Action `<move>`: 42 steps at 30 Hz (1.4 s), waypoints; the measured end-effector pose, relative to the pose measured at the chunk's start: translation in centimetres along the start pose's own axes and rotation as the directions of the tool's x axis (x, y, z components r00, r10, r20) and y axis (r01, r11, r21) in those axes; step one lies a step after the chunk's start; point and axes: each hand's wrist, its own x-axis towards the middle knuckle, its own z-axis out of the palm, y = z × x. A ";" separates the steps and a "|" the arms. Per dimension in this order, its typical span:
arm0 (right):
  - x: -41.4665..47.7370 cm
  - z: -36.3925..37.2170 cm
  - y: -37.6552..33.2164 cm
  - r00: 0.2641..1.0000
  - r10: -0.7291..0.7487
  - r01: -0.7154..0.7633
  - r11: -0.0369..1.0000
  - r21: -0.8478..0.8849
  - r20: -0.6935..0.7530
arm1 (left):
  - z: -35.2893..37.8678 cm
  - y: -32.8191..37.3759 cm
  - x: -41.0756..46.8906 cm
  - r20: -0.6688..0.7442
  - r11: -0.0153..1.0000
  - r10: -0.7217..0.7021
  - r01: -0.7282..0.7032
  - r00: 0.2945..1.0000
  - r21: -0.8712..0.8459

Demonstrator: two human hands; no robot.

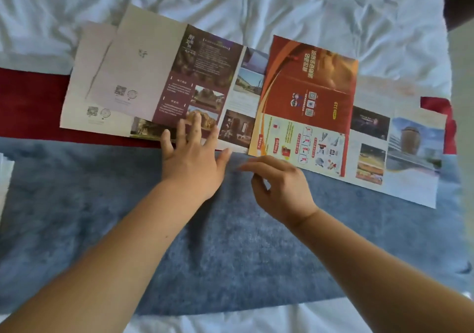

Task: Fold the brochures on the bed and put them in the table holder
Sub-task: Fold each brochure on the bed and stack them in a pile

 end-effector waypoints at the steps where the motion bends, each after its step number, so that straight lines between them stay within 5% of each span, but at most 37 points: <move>1: -0.3 -0.7 0.9 0.999 0.037 -0.038 0.999 -0.017 -0.040 | -0.1 0.8 0.4 -0.004 1.000 0.022 -0.022 1.000 0.012; 10: -4.2 -5.0 8.5 0.880 0.475 -0.466 0.844 -0.265 -0.033 | 1.2 10.9 2.9 -0.078 0.971 0.239 -0.238 0.968 0.024; 15: -6.0 -5.1 9.7 0.902 0.421 -0.369 0.867 -0.336 0.097 | 1.5 13.2 3.9 -0.074 0.967 0.250 -0.245 0.965 0.063; 20: -6.3 -4.5 9.1 0.965 0.162 -0.110 0.964 -0.241 0.206 | 0.8 11.4 3.9 -0.133 0.966 0.255 -0.246 0.958 0.077; 26: -5.1 -3.6 8.4 0.933 -0.071 0.108 0.990 -0.086 0.354 | 2.2 5.2 3.1 -0.088 0.990 0.122 -0.114 0.989 0.086; 32: -3.5 -0.3 4.2 0.911 0.155 -0.014 0.938 -0.347 0.383 | 5.3 1.4 -1.4 -0.114 0.998 -0.046 0.041 0.992 -0.046; 42: -3.3 5.5 -3.3 0.884 0.298 -0.147 0.909 -0.390 0.360 | 11.0 -6.0 -6.7 -0.237 0.984 -0.147 0.118 0.960 -0.133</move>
